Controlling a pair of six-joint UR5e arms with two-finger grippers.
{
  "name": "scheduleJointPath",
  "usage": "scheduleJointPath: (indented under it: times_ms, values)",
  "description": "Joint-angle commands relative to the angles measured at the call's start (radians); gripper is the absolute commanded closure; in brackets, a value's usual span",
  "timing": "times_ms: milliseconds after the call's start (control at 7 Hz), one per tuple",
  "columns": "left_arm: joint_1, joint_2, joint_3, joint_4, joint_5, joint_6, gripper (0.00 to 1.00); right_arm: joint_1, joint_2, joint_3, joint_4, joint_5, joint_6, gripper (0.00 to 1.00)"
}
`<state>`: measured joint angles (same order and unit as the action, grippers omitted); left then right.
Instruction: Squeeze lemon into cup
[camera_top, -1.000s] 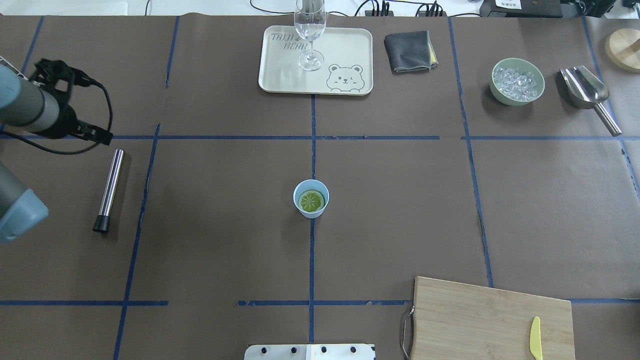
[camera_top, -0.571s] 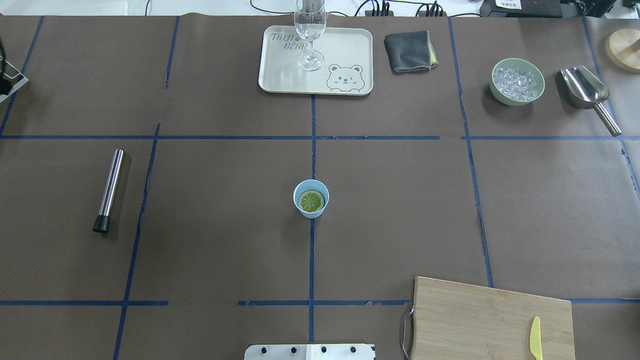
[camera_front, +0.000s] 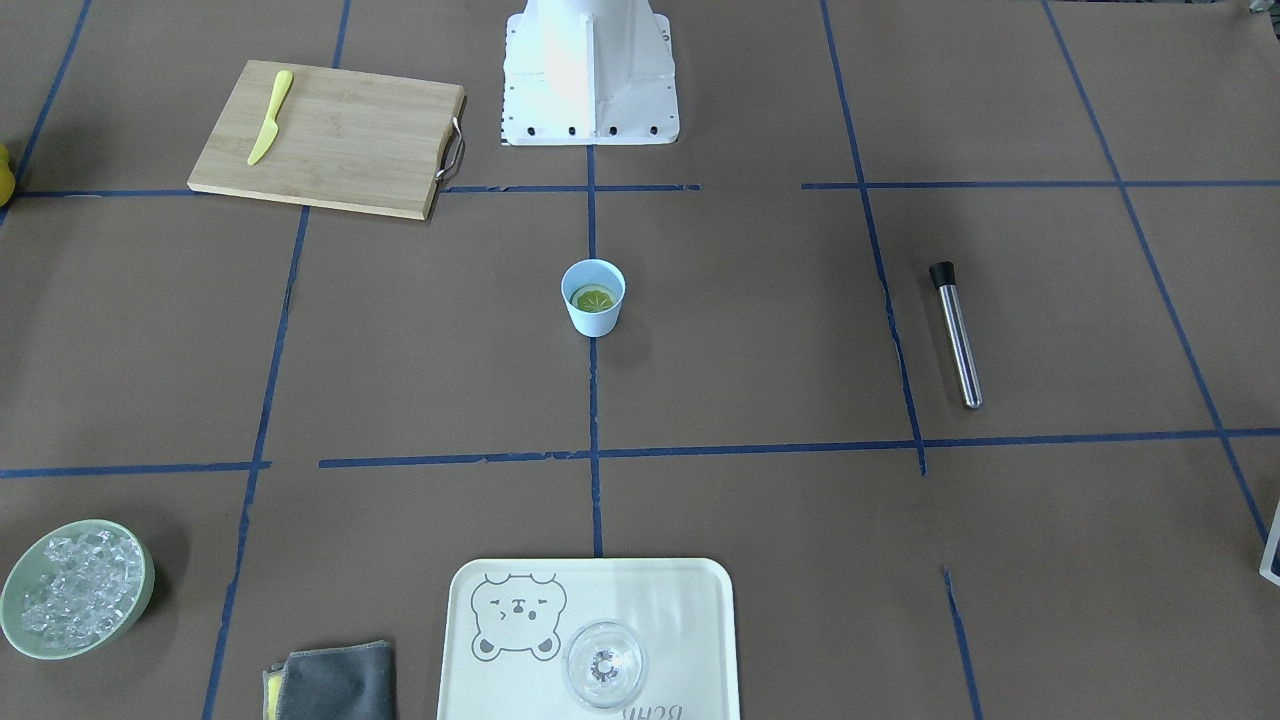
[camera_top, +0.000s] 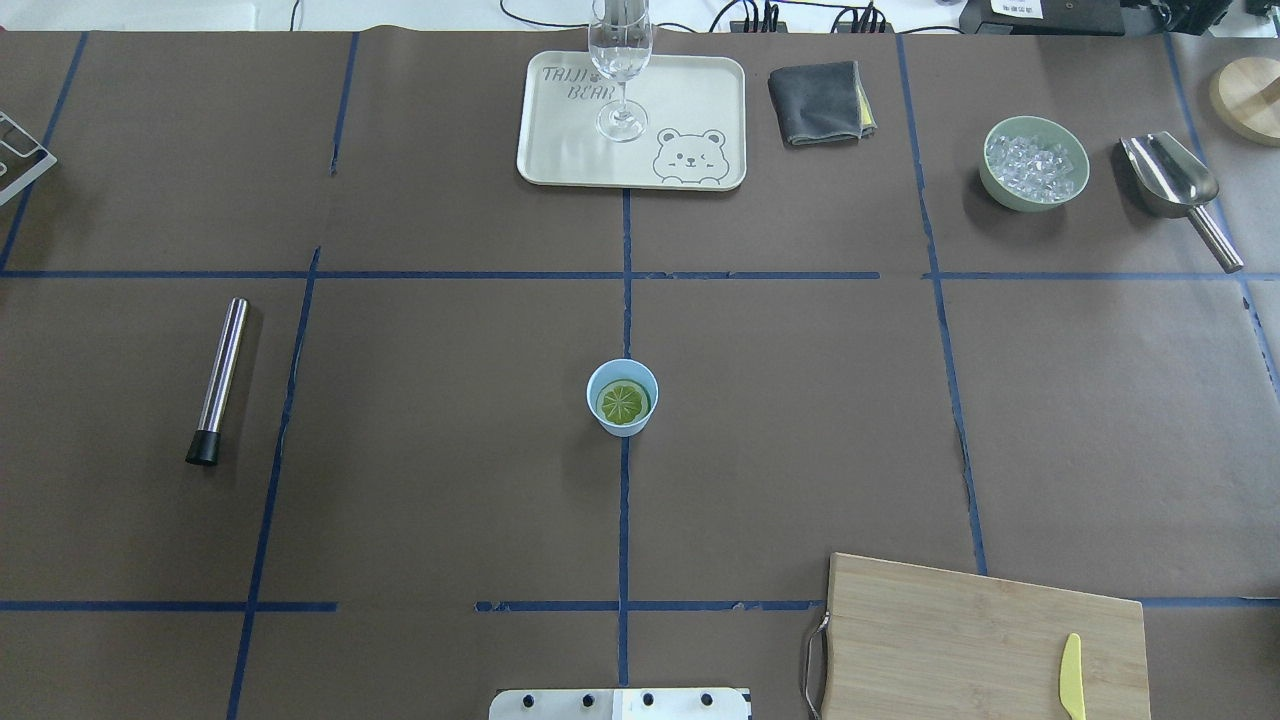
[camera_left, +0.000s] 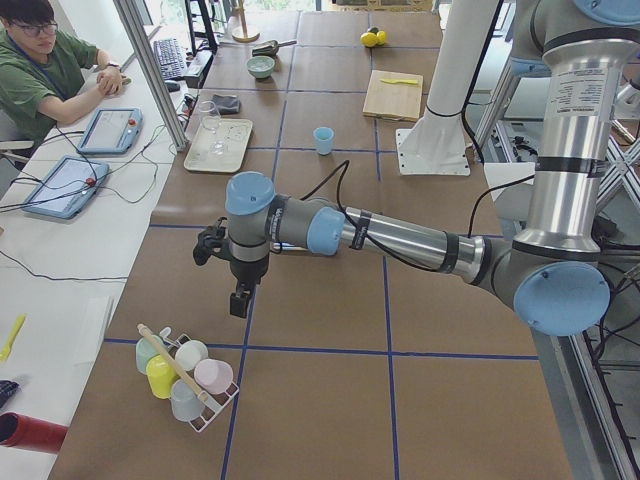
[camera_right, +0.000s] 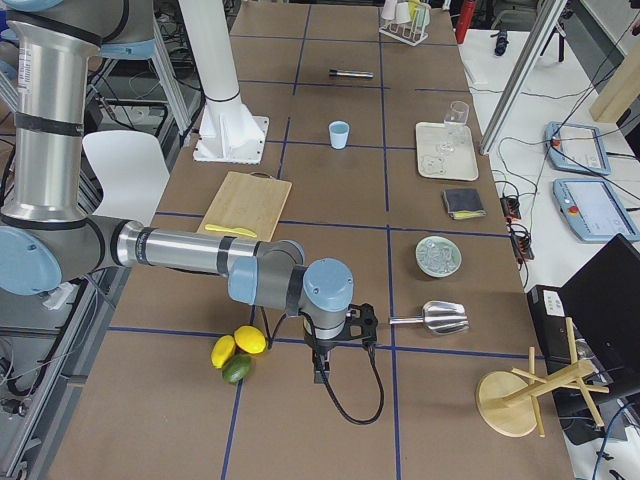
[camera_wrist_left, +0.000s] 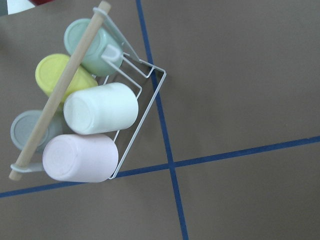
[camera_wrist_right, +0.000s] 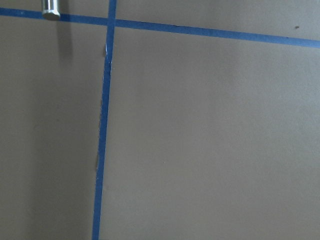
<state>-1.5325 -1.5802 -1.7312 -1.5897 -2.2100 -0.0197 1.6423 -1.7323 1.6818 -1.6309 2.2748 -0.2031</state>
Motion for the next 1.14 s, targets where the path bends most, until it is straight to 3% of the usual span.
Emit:
scheduleJointPath:
  times_ms: [0, 429, 1000]
  values:
    - [-0.014, 0.083, -0.002, -0.007, -0.011, 0.003, 0.0, -0.021, 0.016, 0.002, -0.003, 0.0, 0.002, 0.0]
    - [-0.049, 0.156, 0.001, -0.006, -0.126, 0.201, 0.0, -0.033, 0.042, 0.01, -0.003, 0.002, 0.004, 0.0]
    - [-0.074, 0.16, 0.002, 0.0, -0.117, 0.195, 0.0, -0.065, 0.043, 0.067, 0.0, 0.003, 0.005, 0.0]
